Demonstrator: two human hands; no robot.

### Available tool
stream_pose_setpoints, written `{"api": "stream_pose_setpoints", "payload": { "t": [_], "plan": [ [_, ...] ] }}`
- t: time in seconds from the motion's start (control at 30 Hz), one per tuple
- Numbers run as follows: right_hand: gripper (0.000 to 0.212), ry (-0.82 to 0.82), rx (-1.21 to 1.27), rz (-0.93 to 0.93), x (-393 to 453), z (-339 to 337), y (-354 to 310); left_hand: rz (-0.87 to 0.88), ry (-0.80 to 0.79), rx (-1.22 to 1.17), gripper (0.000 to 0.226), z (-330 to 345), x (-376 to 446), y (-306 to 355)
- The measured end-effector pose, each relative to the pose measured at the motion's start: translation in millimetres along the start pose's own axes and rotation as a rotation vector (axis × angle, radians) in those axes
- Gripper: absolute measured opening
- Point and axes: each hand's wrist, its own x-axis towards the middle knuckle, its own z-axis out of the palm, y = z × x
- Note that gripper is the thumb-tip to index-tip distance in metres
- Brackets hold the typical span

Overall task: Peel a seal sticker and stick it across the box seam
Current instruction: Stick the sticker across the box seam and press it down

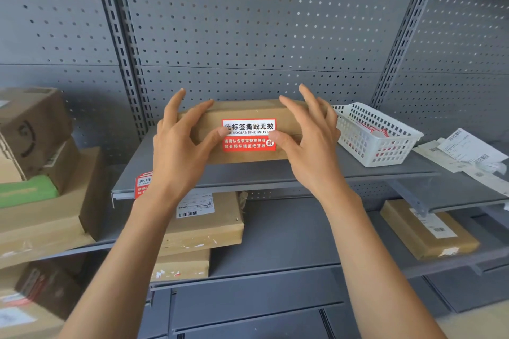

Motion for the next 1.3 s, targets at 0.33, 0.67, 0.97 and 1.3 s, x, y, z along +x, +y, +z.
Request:
{"api": "stream_pose_setpoints", "payload": {
  "t": [0.33, 0.67, 0.97, 1.3],
  "plan": [
    [0.095, -0.035, -0.150, -0.012, -8, 1, -9, 0.012, -0.012, 0.161, 0.107, -3, -8, 22],
    [0.084, -0.095, -0.094, -0.015, -8, -3, 2, 0.070, -0.020, 0.112, 0.094, -6, -9, 11],
    [0.076, -0.124, -0.022, -0.016, -16, -1, 15, 0.084, -0.071, 0.083, 0.086, -5, -9, -3],
    [0.070, -0.149, 0.003, -0.018, -27, 4, 33, 0.097, -0.138, 0.066, 0.073, 5, -18, -14]
  ]
}}
